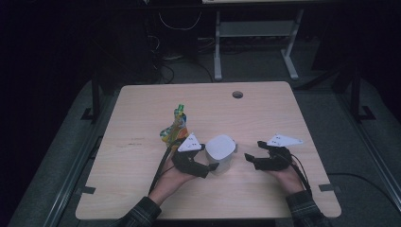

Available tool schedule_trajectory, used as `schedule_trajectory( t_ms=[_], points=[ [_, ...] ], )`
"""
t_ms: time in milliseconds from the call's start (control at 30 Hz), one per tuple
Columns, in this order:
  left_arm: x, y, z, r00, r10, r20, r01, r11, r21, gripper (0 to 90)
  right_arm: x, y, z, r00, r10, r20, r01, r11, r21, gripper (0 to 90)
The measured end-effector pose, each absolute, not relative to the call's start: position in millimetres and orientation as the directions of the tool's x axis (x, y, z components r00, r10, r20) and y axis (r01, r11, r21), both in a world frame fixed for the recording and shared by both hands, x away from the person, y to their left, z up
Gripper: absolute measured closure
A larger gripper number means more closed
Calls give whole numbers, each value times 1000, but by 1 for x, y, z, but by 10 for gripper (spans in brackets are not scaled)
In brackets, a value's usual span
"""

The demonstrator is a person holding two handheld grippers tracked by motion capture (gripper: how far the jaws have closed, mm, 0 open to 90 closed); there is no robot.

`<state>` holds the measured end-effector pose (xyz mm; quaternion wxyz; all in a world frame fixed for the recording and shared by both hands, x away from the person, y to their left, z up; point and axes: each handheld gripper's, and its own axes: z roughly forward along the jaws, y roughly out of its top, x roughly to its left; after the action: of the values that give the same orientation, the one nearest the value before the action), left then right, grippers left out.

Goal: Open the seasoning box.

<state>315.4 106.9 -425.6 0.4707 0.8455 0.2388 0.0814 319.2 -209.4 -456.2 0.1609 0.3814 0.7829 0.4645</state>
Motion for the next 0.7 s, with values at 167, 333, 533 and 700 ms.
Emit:
schedule_trajectory(
  t_ms=[167, 333, 533, 700],
  points=[
    [314, 106, -424, 877, 473, -85, 323, -449, 833, 209, 319, -209, -456, -661, 744, 99, 446, 283, 849, 230],
    [313, 108, -422, 877, 473, -87, 323, -444, 836, 219, 319, -210, -455, -656, 747, 106, 446, 271, 853, 233],
    [313, 111, -419, 879, 466, -100, 324, -431, 842, 242, 319, -209, -456, -660, 744, 100, 443, 279, 852, 233],
    [312, 111, -417, 878, 467, -104, 328, -430, 841, 250, 319, -210, -456, -660, 745, 99, 442, 279, 853, 233]
  ],
)
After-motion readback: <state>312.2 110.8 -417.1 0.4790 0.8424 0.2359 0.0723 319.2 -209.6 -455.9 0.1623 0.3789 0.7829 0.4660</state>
